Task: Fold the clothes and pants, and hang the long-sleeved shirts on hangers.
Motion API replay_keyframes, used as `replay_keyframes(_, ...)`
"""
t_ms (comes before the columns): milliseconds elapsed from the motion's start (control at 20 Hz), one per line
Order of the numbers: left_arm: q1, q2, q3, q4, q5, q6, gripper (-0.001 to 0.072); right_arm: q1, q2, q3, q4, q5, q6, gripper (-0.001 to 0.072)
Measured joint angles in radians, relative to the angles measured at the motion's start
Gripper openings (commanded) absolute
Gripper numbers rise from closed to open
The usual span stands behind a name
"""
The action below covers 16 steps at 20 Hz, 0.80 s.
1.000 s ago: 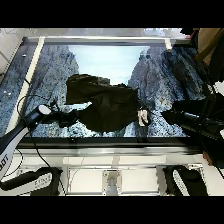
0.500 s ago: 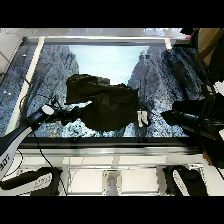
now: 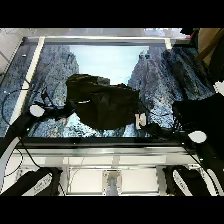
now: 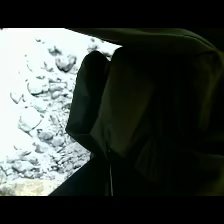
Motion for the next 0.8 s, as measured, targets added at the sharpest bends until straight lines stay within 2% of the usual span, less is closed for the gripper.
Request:
replay_keyframes(350,0.001,0.058,0.000,0.004,-0.017,-0.001,0.0006,0.349,-0.297,-0.029,0.497,-0.203,-0.252,0.0384)
replay_keyframes(500,0.001,0.063,0.000,0.004,-0.022,-0.005,0.0006,0.411,-0.439,0.021,0.691,-0.284,-0.385,0.0384)
replay_keyframes(650,0.001,0.064,0.000,0.005,-0.029,-0.005,0.0006,0.385,-0.533,0.071,0.761,-0.332,-0.448,0.0382)
replay_keyframes(800,0.001,0.065,0.000,0.009,-0.032,-0.005,0.0006,0.296,-0.565,0.095,0.742,-0.343,-0.468,0.0381)
